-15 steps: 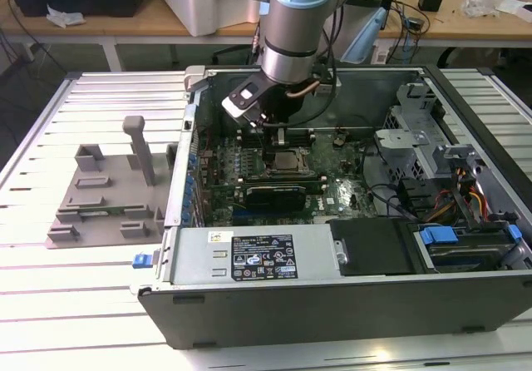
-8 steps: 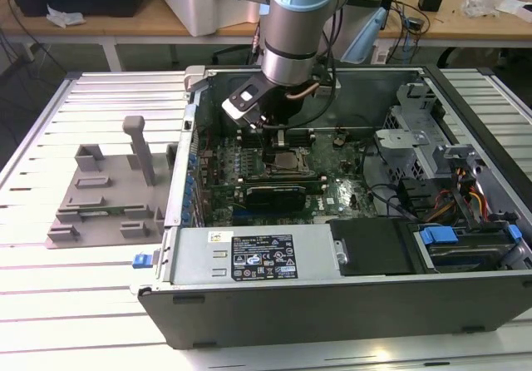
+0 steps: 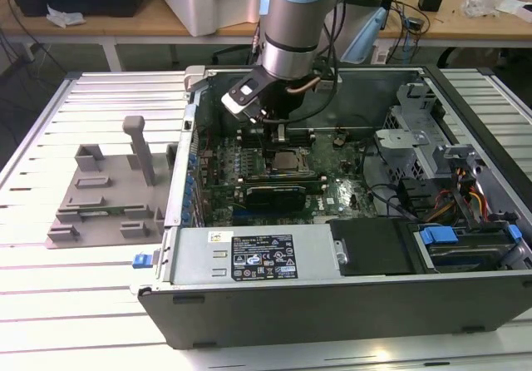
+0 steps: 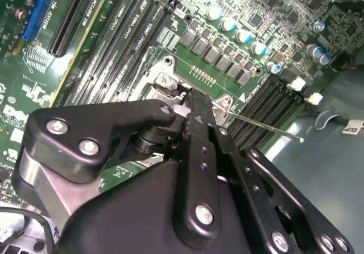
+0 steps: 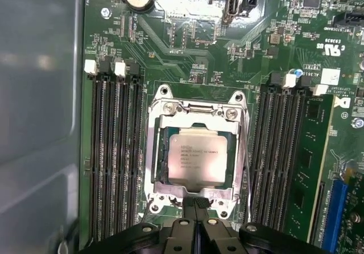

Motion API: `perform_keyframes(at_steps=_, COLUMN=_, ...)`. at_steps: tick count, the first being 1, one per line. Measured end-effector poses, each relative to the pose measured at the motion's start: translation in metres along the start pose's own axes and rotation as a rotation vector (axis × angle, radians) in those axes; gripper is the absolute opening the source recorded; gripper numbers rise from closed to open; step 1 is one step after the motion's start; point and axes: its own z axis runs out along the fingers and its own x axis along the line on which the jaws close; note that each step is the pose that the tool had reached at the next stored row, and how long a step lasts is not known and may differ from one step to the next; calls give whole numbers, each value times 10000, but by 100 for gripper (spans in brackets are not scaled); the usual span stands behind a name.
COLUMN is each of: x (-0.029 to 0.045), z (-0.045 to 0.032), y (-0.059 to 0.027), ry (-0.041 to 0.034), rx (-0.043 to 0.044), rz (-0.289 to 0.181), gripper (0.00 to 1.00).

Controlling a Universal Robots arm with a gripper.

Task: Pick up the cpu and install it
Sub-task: 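Close the cpu cover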

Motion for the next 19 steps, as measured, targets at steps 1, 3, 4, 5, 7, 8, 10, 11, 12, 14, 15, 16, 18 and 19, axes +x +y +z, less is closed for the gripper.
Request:
perform_keyframes(at_steps=1, x=0, z=18, y=2, ry=2, rx=10, rz=-1, gripper=11)
perform_keyframes(at_steps=3, x=-1, z=49, y=6, ry=14, rx=18, rz=-2, gripper=11)
perform_keyframes(at_steps=4, x=-1, z=66, y=8, ry=25, rx=20, rz=-4, gripper=11)
perform_keyframes(at_steps=5, x=-1, z=81, y=10, ry=32, rx=21, rz=-4, gripper=11)
perform_keyframes(at_steps=7, x=-3, z=100, y=11, ry=48, rx=24, rz=-8, gripper=11)
perform_keyframes(at_steps=8, x=-2, z=103, y=12, ry=69, rx=23, rz=-13, gripper=11)
perform_keyframes(at_steps=10, x=-3, z=103, y=24, ry=83, rx=21, rz=-30, gripper=11)
perform_keyframes(at_steps=11, x=-4, z=102, y=42, ry=85, rx=23, rz=-36, gripper=11)
perform_keyframes(at_steps=12, x=-8, z=97, y=94, ry=93, rx=52, rz=-47, gripper=11)
perform_keyframes(at_steps=14, x=-19, z=83, y=233, ry=109, rx=184, rz=-56, gripper=11)
perform_keyframes(at_steps=15, x=-23, z=78, y=280, ry=116, rx=225, rz=-60, gripper=11)
perform_keyframes(at_steps=16, x=-26, z=73, y=328, ry=125, rx=262, rz=-62, gripper=11)
perform_keyframes(at_steps=18, x=-32, z=60, y=393, ry=128, rx=281, rz=-67, gripper=11)
perform_keyframes(at_steps=19, x=-32, z=46, y=397, ry=129, rx=281, rz=-67, gripper=11)
